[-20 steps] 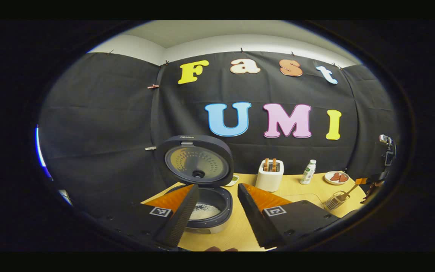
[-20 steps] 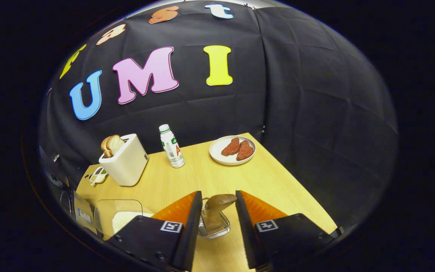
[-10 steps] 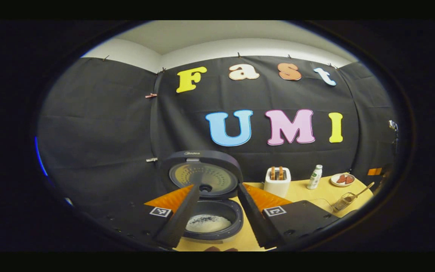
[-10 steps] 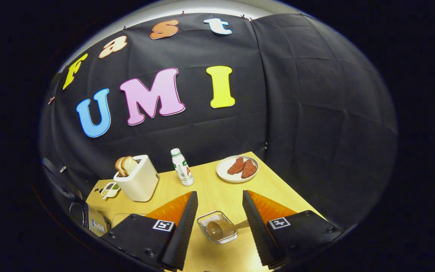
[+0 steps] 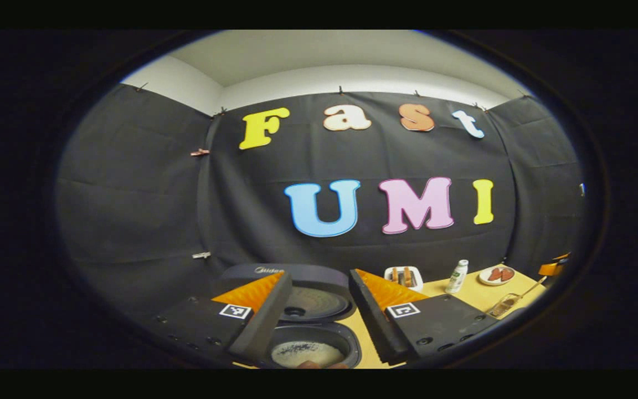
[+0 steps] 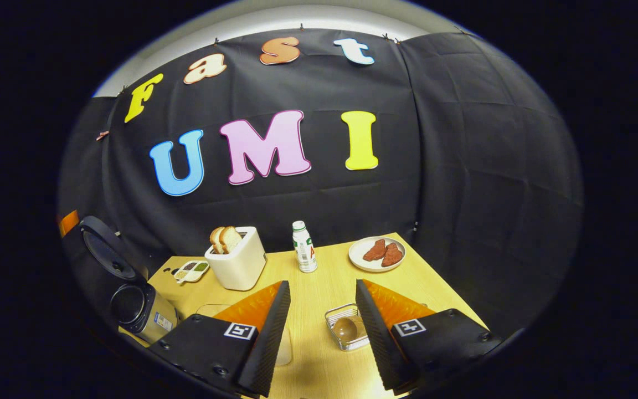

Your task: Close the left gripper, press the button to open the rice cooker; take a wooden spoon from the chopstick holder with the right hand, scoop a spoonful of rice and pour it into the rice cooker, then put the wooden spoon back into the chopstick holder.

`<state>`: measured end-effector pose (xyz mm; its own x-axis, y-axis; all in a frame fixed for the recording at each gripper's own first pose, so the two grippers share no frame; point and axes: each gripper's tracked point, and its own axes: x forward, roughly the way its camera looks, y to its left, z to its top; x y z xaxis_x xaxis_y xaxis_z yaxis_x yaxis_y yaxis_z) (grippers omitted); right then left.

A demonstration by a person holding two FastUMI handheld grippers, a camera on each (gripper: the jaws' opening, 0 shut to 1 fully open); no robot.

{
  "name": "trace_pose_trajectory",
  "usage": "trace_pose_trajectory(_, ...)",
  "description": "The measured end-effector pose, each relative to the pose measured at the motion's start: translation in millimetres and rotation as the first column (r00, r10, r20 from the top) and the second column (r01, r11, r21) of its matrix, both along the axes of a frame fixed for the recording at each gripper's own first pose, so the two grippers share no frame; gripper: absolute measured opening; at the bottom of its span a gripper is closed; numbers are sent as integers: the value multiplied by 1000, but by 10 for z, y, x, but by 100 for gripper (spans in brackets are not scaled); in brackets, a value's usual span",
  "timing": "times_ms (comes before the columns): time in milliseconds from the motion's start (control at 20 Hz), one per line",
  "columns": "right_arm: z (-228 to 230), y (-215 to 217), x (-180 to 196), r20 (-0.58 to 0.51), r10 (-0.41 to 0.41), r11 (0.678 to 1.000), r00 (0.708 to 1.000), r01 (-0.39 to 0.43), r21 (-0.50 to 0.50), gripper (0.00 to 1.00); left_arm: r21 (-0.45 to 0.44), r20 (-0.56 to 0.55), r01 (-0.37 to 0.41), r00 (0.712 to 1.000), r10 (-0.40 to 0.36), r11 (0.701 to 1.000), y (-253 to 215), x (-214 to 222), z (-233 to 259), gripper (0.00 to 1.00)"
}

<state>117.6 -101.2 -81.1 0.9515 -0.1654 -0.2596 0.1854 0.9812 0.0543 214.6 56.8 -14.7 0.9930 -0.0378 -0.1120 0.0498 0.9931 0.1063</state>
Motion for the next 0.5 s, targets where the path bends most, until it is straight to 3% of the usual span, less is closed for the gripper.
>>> trace_pose_trajectory(200,66,99,-89,9,4,1000,1000,-4,-3,75,25,35,-23,999,22,999,219,360,130,75)
trace_pose_trajectory(500,-14,206,-212,-8,6,1000,1000,-6,-5,75,29,-20,-78,997,78,997,556,711,-32,76)
